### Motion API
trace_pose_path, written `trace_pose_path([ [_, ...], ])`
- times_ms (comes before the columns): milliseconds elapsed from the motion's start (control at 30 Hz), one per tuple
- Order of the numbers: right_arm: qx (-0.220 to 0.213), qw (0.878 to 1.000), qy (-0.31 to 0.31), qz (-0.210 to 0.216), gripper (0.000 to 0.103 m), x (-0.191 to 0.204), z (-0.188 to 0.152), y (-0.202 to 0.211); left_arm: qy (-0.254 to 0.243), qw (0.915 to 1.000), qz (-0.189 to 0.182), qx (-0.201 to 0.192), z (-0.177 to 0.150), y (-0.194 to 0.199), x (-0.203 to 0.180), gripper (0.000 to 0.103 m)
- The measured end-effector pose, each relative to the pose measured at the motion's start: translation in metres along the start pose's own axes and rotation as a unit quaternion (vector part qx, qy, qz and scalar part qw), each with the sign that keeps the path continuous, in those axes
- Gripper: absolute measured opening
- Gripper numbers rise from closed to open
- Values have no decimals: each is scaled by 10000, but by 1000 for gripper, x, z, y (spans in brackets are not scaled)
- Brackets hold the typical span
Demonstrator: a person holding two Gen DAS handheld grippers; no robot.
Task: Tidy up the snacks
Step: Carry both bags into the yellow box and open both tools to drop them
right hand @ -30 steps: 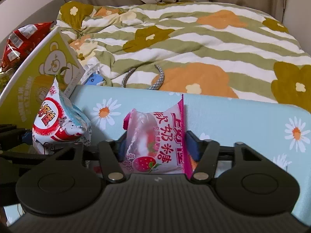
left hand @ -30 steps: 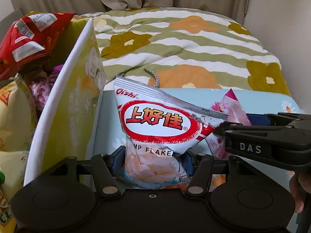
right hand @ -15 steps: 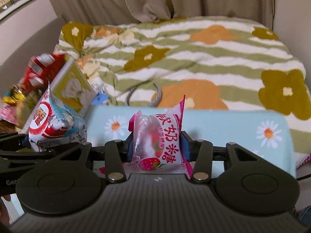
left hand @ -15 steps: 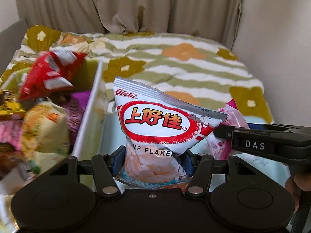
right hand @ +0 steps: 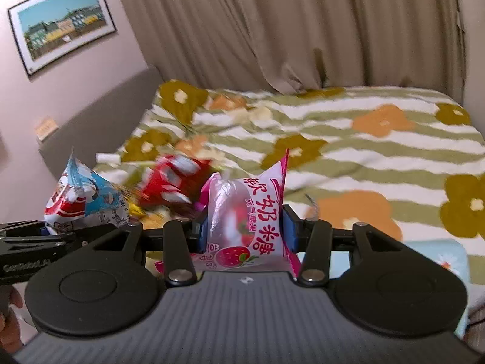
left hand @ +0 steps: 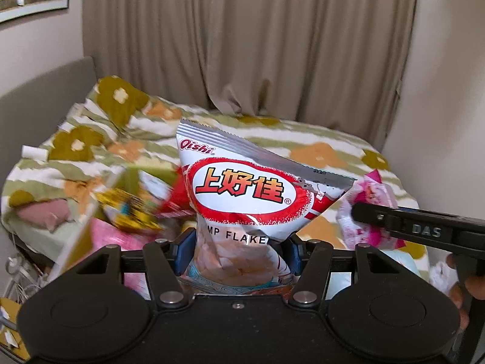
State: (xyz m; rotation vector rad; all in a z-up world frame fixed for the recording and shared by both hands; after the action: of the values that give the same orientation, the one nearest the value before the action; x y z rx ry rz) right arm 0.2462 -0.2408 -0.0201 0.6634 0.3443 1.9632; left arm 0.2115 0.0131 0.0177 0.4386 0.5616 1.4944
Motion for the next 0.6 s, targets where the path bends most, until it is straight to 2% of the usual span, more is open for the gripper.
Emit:
trace_pose_path([
  [267,-243,9997,-37,10,61,82,14,-10,-23,9999,-65,118,20,-11,77,63],
  [433,-192,9997,-107,-114,61,125,13,-29,-83,9990,-269,354,22,-35,112,63],
  [533,-173,9993,-177,-267,61,142,9,-39,-102,9972,-517,537,21,-51,125,64],
  [600,-175,9987,-252,-409,61,152,6,-44,-141,9953,-704,643,21,-59,128,76],
])
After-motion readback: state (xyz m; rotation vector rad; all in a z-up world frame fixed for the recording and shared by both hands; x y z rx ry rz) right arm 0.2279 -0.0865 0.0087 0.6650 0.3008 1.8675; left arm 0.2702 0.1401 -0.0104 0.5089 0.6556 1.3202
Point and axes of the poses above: each gripper's, at about its wrist camera, not at the fingertips, and y roughly against the way its jaws point, x to its left, z to its top, the point moved 2 cm from there along -y, roughly the way its jaws point, and after that the axes turned 2 degrees about -x, right-handed, at the moved point
